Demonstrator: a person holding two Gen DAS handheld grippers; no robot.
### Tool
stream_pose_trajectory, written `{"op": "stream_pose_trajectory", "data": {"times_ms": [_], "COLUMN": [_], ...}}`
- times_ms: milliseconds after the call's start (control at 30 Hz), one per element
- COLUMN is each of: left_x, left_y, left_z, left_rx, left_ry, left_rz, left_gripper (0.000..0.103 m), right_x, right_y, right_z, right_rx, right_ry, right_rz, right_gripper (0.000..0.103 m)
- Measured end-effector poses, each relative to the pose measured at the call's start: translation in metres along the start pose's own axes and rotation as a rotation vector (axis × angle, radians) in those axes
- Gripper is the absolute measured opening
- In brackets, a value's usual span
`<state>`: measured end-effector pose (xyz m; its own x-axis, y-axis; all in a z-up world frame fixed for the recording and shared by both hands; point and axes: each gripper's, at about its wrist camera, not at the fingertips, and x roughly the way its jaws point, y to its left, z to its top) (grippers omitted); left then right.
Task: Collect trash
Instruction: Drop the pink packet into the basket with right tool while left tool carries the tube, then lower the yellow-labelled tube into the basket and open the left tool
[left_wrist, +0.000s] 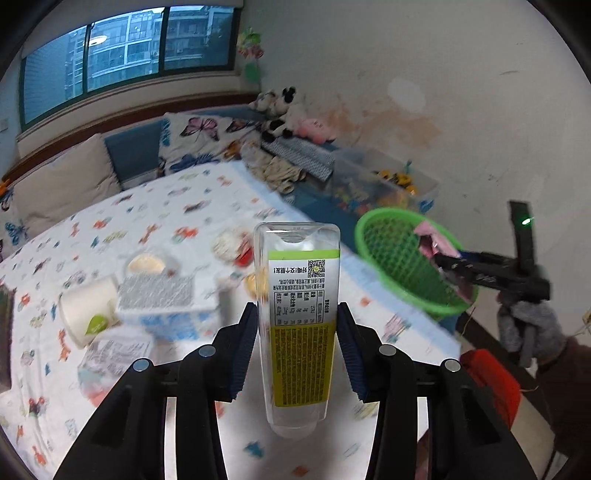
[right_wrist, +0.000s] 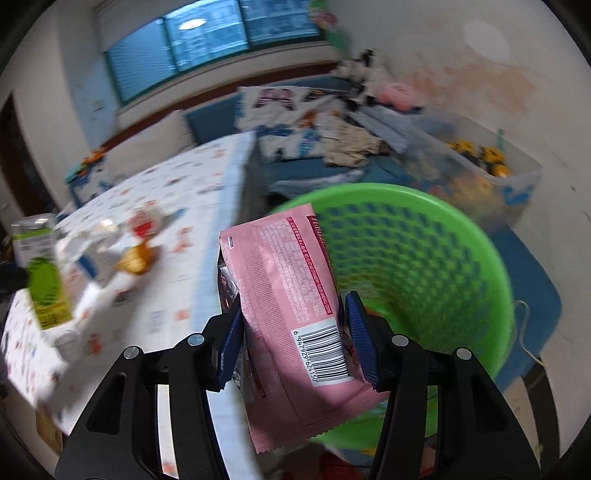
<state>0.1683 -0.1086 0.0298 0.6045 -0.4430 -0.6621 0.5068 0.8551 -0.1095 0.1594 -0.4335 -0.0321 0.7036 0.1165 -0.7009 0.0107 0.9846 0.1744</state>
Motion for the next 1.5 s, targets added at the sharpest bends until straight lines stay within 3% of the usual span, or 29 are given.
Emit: {"op": "stream_pose_trajectory", "data": {"times_ms": [200,267,333,533,933,1200,1300,1500], "left_x": [0.013,0.022,0.029,0.049,0.133,0.190,0.204,0.194], "left_y": [-0.027,-0.037,-0.045,-0.074,-0.137,-0.170,-0.172,-0.167], "left_z": [0.032,0.045,0.056,0.082,0.115,0.121,0.120,0.110], "left_rx": [0.015,0.020,0.023,0.055,0.109,0.201,0.206,0.218], "left_ry": [-0.031,-0.038,-0.042,-0.066,-0.047,-0.006,0.010,-0.002], "left_rz": [-0.045,-0.055,-0.073,-0.111,-0.196,-0.165,-0.154,-0.138], "left_gripper": [0.042,0.042,0.042,0.042,0.042,0.043,0.063,0.064], "right_x": [0.021,0.029,0.033,0.036,-0.009,-0.023,-0.025,-0.027], "right_y": [-0.046,-0.056,-0.063,-0.078,-0.090,-0.095,-0.094,-0.087], "right_z": [0.005,0.005,0.004,0.000,-0.021,-0.036,-0.040,-0.045], "right_rx": [0.067,0.081,0.088,0.084,0.115,0.145,0.147,0.141], "right_ry": [0.027,0.035,0.038,0.027,-0.041,-0.045,-0.044,-0.044], "right_rz": [-0.076,-0.098,-0.122,-0.178,-0.151,-0.136,-0.132,-0.122], "right_gripper": [0.056,0.059,0.071,0.074,0.076,0.076,0.076,0.076]}}
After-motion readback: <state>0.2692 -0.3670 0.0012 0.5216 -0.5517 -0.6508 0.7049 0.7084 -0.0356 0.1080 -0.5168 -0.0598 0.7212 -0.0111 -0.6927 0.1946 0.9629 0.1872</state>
